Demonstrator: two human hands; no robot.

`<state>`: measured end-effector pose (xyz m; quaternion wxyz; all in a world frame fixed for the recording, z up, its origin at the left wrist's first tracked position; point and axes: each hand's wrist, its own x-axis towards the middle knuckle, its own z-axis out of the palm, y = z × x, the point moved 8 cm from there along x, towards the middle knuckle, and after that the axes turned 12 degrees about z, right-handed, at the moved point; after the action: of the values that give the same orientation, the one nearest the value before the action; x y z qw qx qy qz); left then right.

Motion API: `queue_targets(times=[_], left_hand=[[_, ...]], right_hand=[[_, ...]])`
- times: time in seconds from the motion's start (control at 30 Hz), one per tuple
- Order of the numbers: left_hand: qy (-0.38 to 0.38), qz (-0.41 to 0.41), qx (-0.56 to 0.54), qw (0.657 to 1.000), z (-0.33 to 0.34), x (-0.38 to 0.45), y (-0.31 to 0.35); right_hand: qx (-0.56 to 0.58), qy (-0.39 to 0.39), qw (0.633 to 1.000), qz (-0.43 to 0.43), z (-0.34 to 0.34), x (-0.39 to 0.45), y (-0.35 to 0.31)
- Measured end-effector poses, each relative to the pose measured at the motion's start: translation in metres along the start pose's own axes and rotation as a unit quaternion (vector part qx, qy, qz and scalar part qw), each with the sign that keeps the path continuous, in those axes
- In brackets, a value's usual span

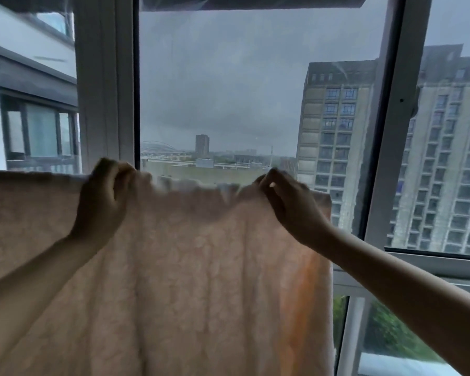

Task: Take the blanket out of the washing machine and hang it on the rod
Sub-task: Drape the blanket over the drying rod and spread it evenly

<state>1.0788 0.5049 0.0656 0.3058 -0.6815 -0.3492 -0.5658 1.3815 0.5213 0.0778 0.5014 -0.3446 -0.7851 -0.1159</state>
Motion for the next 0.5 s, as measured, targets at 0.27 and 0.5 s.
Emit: queue_targets(times=[0.27, 0.5], left_hand=[[-0.146, 0.110, 0.101, 0.978, 0.025, -0.025, -0.003], [-0.092, 0.024, 0.032, 0.995, 0.004, -0.012, -0.031]], right_hand=[[-0.174, -0.050, 0.982, -0.049, 0.031, -0.006, 0.006], [-0.153, -0.071, 0.984, -0.063, 0.073, 0.021, -0.033]])
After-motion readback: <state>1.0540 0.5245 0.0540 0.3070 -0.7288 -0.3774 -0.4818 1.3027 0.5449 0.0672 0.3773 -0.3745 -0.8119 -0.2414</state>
